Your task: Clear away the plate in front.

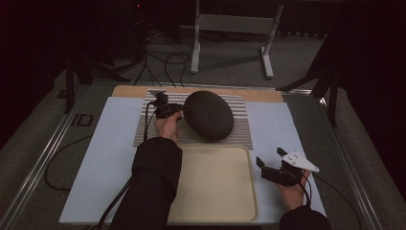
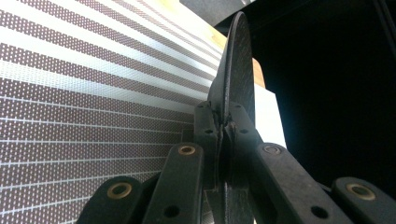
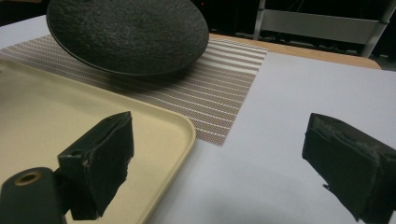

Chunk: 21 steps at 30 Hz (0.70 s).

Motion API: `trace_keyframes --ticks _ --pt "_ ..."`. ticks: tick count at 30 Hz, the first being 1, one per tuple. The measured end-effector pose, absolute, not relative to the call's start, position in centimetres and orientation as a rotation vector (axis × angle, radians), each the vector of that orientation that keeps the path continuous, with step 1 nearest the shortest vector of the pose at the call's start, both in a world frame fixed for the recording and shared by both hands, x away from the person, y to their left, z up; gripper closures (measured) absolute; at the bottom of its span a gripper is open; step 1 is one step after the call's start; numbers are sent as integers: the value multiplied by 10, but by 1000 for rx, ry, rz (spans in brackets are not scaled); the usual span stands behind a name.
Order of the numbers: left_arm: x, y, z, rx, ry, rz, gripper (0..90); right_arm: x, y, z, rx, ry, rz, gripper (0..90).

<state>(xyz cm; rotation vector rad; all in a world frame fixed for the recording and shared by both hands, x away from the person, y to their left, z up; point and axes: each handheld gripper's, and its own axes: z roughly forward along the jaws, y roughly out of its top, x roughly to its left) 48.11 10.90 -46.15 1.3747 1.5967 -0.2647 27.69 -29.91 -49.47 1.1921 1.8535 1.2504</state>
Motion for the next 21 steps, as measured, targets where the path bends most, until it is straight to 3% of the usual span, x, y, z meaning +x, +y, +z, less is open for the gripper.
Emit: trace_keyframes --ticks 21 --pt "469 118 -440 1368 1569 -308 856 277 -299 -495 1192 1852 1251 91"
